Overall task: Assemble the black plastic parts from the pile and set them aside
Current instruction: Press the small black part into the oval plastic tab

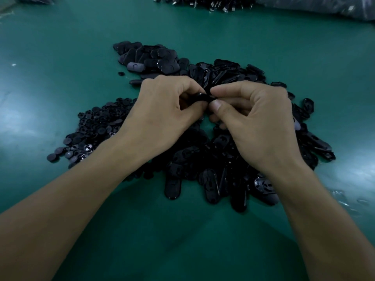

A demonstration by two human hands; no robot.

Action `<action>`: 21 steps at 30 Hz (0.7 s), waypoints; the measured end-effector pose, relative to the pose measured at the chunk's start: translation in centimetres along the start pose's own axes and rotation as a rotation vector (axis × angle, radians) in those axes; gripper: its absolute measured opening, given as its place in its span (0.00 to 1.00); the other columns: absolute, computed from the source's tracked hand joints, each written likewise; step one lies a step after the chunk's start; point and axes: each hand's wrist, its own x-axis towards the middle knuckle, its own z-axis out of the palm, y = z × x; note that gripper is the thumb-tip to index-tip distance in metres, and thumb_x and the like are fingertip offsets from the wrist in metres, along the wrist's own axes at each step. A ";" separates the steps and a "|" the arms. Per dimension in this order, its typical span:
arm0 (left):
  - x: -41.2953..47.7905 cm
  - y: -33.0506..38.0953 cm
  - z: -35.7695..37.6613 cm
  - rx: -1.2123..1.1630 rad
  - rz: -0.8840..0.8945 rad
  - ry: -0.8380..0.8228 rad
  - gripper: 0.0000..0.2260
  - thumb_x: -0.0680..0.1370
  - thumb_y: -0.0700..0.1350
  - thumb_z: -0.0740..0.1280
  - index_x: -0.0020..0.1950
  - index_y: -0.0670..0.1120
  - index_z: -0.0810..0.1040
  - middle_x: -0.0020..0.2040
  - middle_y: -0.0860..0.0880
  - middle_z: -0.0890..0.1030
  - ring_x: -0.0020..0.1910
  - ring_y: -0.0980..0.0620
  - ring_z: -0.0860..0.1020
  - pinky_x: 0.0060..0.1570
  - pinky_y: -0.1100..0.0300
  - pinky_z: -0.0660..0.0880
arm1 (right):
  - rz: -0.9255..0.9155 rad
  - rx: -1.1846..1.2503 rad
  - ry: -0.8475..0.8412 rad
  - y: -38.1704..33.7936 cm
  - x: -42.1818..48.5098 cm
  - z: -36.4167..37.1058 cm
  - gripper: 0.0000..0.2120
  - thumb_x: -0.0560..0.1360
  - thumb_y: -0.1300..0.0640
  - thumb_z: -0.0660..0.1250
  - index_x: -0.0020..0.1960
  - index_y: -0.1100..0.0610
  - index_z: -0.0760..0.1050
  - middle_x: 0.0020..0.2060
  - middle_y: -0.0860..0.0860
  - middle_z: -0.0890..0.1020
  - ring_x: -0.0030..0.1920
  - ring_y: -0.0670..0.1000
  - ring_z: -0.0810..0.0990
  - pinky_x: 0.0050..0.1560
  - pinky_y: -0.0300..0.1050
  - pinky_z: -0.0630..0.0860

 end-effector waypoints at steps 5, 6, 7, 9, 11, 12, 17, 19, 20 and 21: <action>0.5 -0.4 -0.4 -0.225 -0.113 -0.102 0.04 0.78 0.42 0.71 0.46 0.50 0.83 0.34 0.58 0.83 0.32 0.64 0.78 0.35 0.71 0.72 | -0.046 -0.028 0.026 0.7 0.3 -0.6 0.09 0.76 0.57 0.72 0.55 0.48 0.83 0.39 0.40 0.83 0.41 0.40 0.82 0.46 0.35 0.78; 0.5 -0.4 -0.5 -0.286 -0.130 -0.129 0.05 0.78 0.41 0.71 0.46 0.50 0.83 0.34 0.57 0.82 0.31 0.64 0.77 0.34 0.71 0.72 | -0.037 -0.010 0.005 0.9 0.4 -0.8 0.09 0.76 0.57 0.72 0.55 0.49 0.83 0.41 0.41 0.84 0.43 0.41 0.83 0.47 0.35 0.78; 0.6 -0.4 -0.6 -0.333 -0.145 -0.152 0.05 0.79 0.41 0.71 0.46 0.50 0.83 0.34 0.56 0.82 0.31 0.64 0.76 0.34 0.70 0.73 | -0.024 0.024 -0.025 1.0 0.6 -0.9 0.08 0.76 0.58 0.72 0.55 0.50 0.84 0.42 0.42 0.85 0.44 0.42 0.83 0.47 0.36 0.79; 0.7 -0.5 -0.8 -0.389 -0.169 -0.190 0.05 0.79 0.41 0.70 0.46 0.50 0.83 0.36 0.54 0.82 0.33 0.61 0.76 0.36 0.68 0.75 | -0.005 0.106 -0.085 1.0 0.7 -1.2 0.07 0.77 0.59 0.72 0.52 0.50 0.84 0.40 0.43 0.86 0.42 0.41 0.84 0.45 0.34 0.78; 0.7 -0.6 -0.9 -0.415 -0.172 -0.214 0.05 0.79 0.41 0.71 0.46 0.51 0.84 0.36 0.54 0.82 0.34 0.61 0.76 0.37 0.68 0.75 | 0.000 0.171 -0.119 0.9 0.7 -1.3 0.07 0.76 0.61 0.73 0.49 0.49 0.84 0.38 0.43 0.86 0.39 0.42 0.84 0.40 0.31 0.76; 0.7 -0.6 -0.9 -0.422 -0.168 -0.223 0.05 0.79 0.41 0.71 0.46 0.51 0.84 0.36 0.55 0.82 0.35 0.61 0.76 0.37 0.68 0.75 | -0.003 0.195 -0.123 0.8 0.7 -1.4 0.08 0.75 0.61 0.73 0.47 0.48 0.83 0.38 0.44 0.86 0.38 0.42 0.84 0.39 0.31 0.76; 0.8 -0.6 -0.9 -0.430 -0.136 -0.259 0.05 0.79 0.41 0.70 0.47 0.50 0.84 0.37 0.55 0.83 0.36 0.60 0.77 0.38 0.67 0.76 | -0.020 0.229 -0.122 0.7 0.6 -1.5 0.07 0.75 0.62 0.74 0.47 0.50 0.83 0.36 0.45 0.86 0.34 0.42 0.84 0.35 0.30 0.75; 0.8 -0.6 -1.0 -0.432 -0.138 -0.284 0.04 0.79 0.41 0.70 0.48 0.49 0.84 0.37 0.55 0.83 0.37 0.60 0.77 0.38 0.67 0.76 | -0.026 0.220 -0.128 0.7 0.6 -1.5 0.06 0.75 0.61 0.74 0.47 0.51 0.83 0.36 0.45 0.86 0.34 0.43 0.84 0.35 0.30 0.75; 0.8 -0.6 -1.1 -0.432 -0.143 -0.296 0.04 0.79 0.41 0.70 0.48 0.49 0.84 0.38 0.55 0.83 0.37 0.61 0.78 0.38 0.67 0.76 | -0.030 0.217 -0.128 0.7 0.6 -1.6 0.05 0.75 0.61 0.74 0.46 0.51 0.83 0.36 0.45 0.86 0.33 0.43 0.84 0.35 0.30 0.75; 0.8 -0.6 -1.2 -0.430 -0.147 -0.305 0.04 0.79 0.41 0.70 0.48 0.48 0.84 0.38 0.55 0.83 0.37 0.60 0.78 0.39 0.67 0.75 | -0.034 0.215 -0.127 0.8 0.7 -1.6 0.05 0.76 0.61 0.74 0.46 0.51 0.83 0.36 0.45 0.86 0.33 0.43 0.84 0.34 0.30 0.75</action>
